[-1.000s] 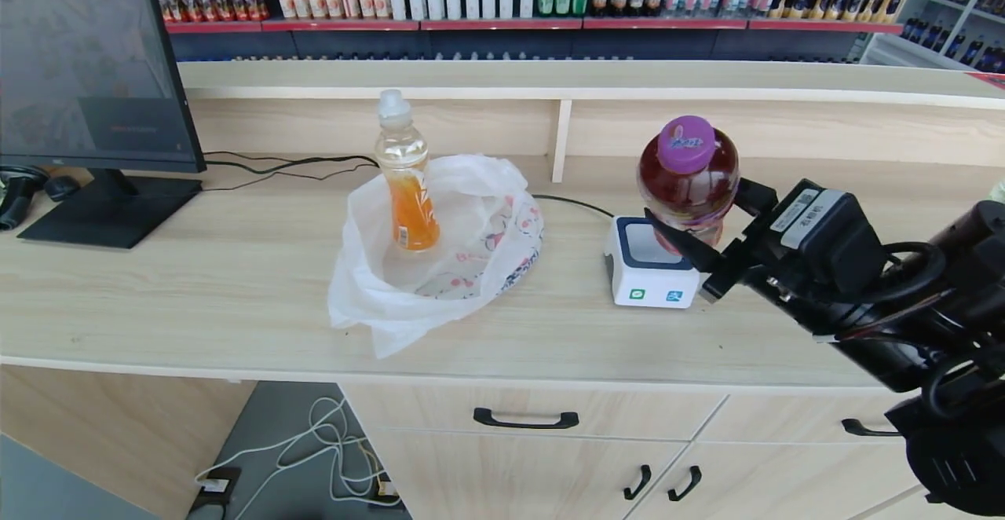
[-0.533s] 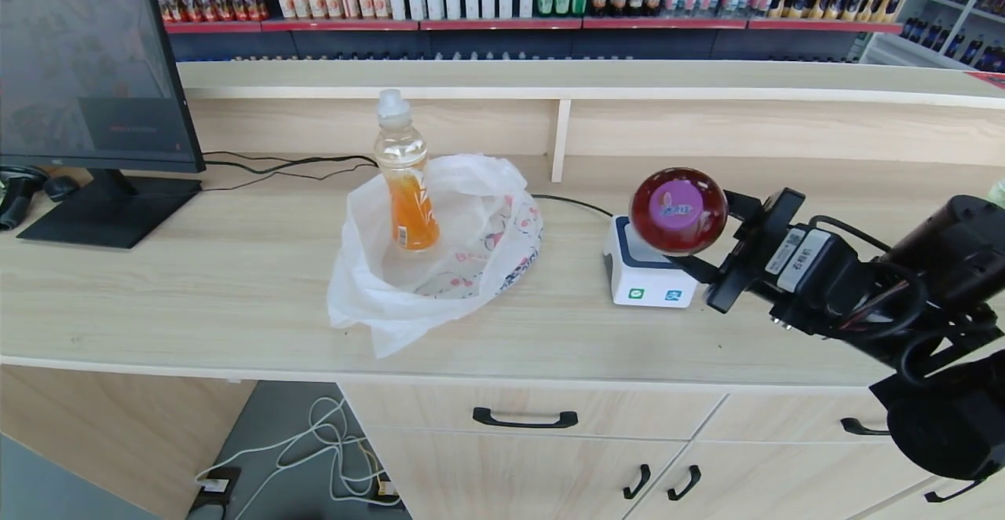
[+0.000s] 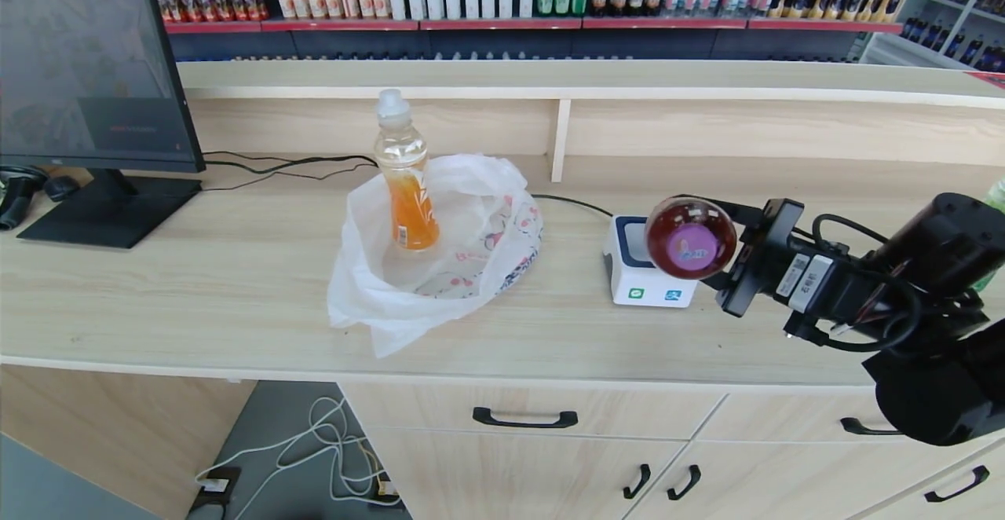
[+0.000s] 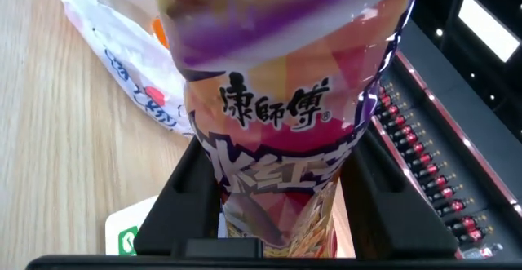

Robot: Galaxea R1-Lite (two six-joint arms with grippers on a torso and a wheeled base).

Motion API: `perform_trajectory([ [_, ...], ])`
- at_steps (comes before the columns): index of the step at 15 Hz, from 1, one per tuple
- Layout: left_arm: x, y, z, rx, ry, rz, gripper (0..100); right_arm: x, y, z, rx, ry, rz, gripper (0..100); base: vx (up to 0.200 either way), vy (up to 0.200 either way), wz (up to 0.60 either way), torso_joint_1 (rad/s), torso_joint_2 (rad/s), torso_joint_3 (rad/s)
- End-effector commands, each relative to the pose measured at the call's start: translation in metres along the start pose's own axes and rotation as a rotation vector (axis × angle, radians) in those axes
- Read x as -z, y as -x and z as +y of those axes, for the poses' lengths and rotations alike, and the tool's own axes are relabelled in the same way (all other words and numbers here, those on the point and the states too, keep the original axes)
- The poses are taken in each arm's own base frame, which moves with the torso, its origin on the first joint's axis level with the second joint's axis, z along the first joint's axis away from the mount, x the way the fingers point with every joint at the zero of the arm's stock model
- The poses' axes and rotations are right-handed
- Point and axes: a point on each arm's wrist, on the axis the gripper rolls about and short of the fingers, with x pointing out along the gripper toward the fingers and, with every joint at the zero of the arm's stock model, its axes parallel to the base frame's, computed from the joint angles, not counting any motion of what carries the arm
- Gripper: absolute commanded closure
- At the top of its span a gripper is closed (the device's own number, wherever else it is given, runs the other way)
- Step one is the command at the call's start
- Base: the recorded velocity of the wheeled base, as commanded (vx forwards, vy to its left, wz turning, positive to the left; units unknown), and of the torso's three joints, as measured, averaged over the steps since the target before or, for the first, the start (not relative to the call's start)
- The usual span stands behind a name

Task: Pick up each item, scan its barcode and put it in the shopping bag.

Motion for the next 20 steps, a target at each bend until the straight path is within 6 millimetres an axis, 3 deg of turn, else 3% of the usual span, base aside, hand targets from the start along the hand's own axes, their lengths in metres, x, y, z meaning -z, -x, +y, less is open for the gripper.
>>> perform_trajectory([
  [1, 0.0, 0.0, 0.0, 0.0, 0.0, -0.001, 0, 0.012, 0.005, 0.003, -0.012, 0.0, 0.019, 100, 0.0, 0.0, 0.0, 0.0, 0.0, 0.0],
  [5, 0.0, 0.0, 0.0, 0.0, 0.0, -0.001, 0, 0.033, 0.004, -0.01, 0.019, 0.056, 0.029, 100, 0.0, 0.0, 0.0, 0.0, 0.0, 0.0],
  [8, 0.0, 0.0, 0.0, 0.0, 0.0, -0.001, 0, 0.041, 0.001, -0.005, 0.014, 0.046, 0.035, 100, 0.0, 0.0, 0.0, 0.0, 0.0, 0.0],
  [20, 0.0, 0.0, 0.0, 0.0, 0.0, -0.001, 0, 0.046, -0.005, 0.004, -0.012, 0.054, 0.011, 100, 0.0, 0.0, 0.0, 0.0, 0.0, 0.0],
])
